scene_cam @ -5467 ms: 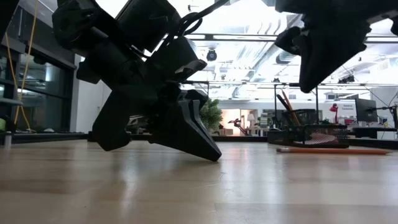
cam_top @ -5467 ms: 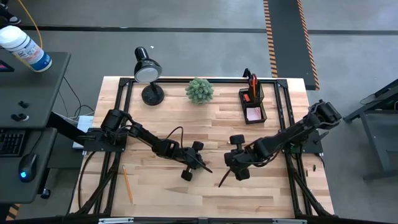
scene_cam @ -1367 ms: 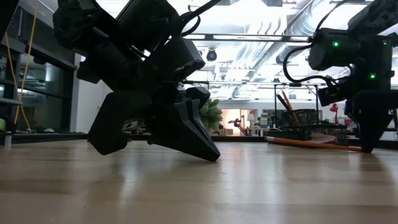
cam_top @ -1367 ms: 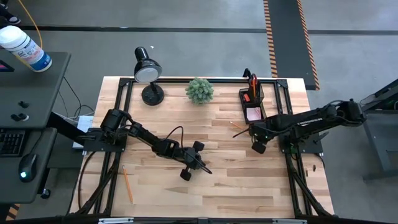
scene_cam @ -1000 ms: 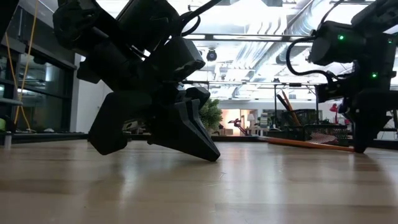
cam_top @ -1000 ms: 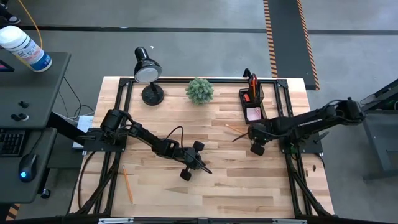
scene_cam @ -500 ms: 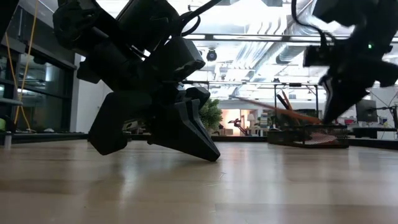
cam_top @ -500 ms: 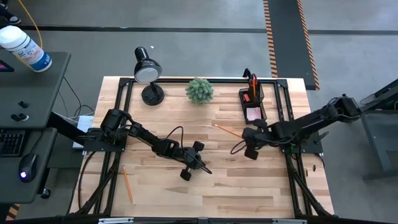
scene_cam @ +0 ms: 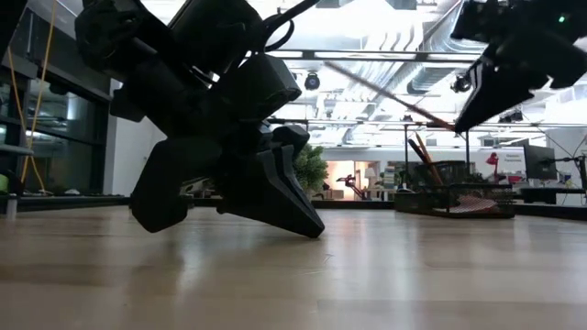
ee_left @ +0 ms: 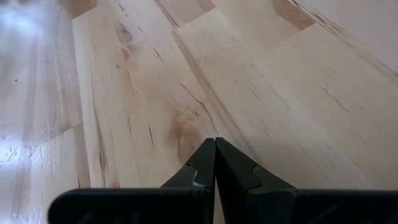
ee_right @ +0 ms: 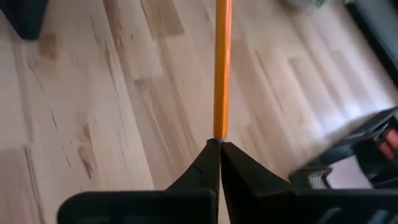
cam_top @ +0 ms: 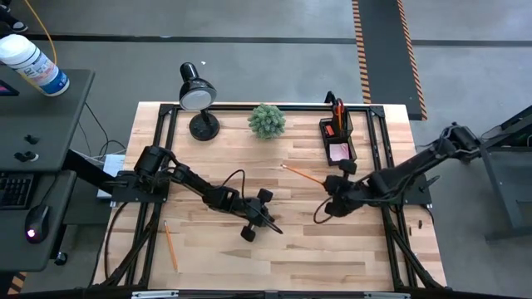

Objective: Pick and place office supplies into organizer
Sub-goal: Put the right pencil into the desk organizer

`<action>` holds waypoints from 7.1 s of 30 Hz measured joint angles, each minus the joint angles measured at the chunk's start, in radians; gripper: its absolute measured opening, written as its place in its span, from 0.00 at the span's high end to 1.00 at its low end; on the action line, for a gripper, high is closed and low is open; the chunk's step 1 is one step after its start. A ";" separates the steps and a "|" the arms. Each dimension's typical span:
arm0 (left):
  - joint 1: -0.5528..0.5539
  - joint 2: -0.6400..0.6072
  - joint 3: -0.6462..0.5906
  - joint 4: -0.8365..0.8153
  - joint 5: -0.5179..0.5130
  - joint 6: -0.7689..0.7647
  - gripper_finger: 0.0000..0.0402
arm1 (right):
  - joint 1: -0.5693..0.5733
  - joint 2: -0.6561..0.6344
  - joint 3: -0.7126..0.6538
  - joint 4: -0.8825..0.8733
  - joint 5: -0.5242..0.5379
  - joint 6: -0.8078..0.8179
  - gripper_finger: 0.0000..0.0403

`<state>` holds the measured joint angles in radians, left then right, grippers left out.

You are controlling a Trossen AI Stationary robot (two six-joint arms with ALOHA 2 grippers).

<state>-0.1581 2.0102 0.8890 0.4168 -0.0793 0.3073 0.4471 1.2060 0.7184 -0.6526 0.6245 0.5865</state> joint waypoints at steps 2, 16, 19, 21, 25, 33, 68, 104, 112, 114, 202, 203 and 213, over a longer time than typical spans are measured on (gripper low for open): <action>0.000 -0.005 -0.001 0.000 -0.008 0.000 1.00 | 0.027 0.000 0.011 -0.001 0.048 0.000 1.00; 0.002 -0.100 -0.003 0.145 -0.108 0.050 1.00 | 0.213 -0.001 0.068 0.006 0.351 -0.019 1.00; 0.002 -0.145 -0.003 0.156 -0.134 0.097 1.00 | 0.251 -0.001 0.081 0.007 0.410 -0.031 1.00; 0.002 -0.177 -0.003 0.183 -0.135 0.126 1.00 | 0.272 -0.001 0.087 0.020 0.448 -0.046 1.00; 0.002 -0.226 -0.002 0.297 -0.115 0.214 1.00 | 0.293 -0.001 0.088 0.085 0.486 -0.108 1.00; 0.002 -0.251 0.000 0.536 -0.046 0.345 1.00 | 0.295 -0.001 0.088 0.262 0.507 -0.298 1.00; 0.002 -0.251 0.066 0.640 -0.158 0.335 0.53 | 0.200 -0.001 0.086 0.680 0.326 -0.768 1.00; 0.002 -0.251 0.066 0.765 -0.064 0.305 0.91 | 0.089 -0.001 0.086 0.680 0.176 -0.770 1.00; 0.002 -0.251 0.066 0.764 -0.063 0.325 0.96 | 0.089 -0.001 0.086 0.681 0.148 -0.744 1.00; 0.004 -0.251 0.066 0.762 -0.061 0.325 0.98 | 0.089 -0.001 0.086 0.679 0.125 -0.730 1.00; 0.681 0.480 1.098 0.342 0.486 -0.258 1.00 | 0.391 0.438 0.084 0.415 0.497 0.103 1.00; 0.682 0.480 1.098 0.339 0.498 -0.247 1.00 | 0.391 0.438 0.084 0.415 0.495 0.104 1.00; 0.687 0.492 1.192 0.188 0.570 -0.176 1.00 | 0.377 0.439 0.084 0.414 0.506 0.102 1.00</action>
<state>0.5285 2.5022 2.0813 0.6048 0.4912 0.1315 0.8244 1.6447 0.8024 -0.2387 1.1308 0.6881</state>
